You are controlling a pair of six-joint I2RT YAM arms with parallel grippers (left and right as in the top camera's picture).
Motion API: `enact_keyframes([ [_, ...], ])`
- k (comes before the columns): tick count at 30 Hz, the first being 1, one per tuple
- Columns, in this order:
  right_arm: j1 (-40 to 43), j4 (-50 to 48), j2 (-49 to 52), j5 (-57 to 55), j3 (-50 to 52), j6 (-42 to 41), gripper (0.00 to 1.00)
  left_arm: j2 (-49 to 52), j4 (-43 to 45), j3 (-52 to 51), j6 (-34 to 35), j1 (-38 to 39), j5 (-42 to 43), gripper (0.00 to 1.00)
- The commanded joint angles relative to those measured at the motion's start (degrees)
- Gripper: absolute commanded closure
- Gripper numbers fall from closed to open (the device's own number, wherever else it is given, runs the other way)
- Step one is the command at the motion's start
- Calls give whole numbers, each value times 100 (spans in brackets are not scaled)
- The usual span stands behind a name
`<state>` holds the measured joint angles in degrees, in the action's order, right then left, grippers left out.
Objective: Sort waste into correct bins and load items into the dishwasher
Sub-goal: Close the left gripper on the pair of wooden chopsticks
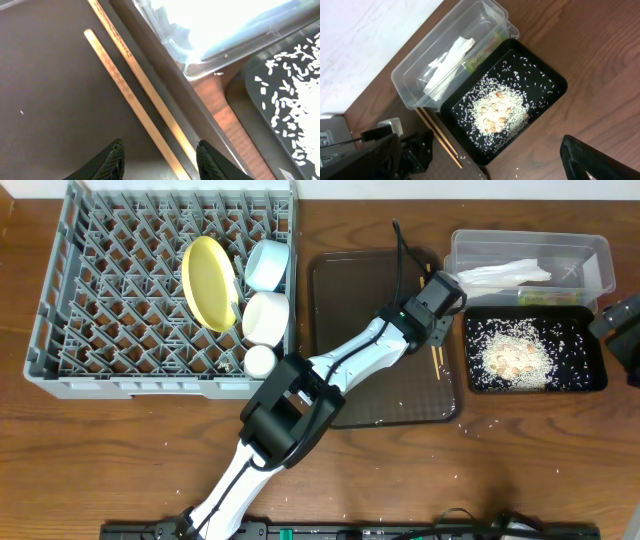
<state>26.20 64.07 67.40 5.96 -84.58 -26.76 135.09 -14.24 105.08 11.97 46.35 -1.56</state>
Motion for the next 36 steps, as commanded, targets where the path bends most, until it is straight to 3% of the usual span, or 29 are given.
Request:
enact_keyframes([
  [1, 57, 7, 0, 7, -15, -63, 1, 227, 50, 118, -363, -7, -177, 51],
  [17, 57, 7, 0, 7, -15, -63, 1, 560, 535, 107, -1631, 13, -214, 52],
  [28, 57, 7, 0, 7, -15, -63, 1, 597, 573, 107, -1694, 13, -238, 52],
  [36, 57, 7, 0, 9, -15, -63, 1, 597, -142, 107, -1685, 2, -1362, 51],
])
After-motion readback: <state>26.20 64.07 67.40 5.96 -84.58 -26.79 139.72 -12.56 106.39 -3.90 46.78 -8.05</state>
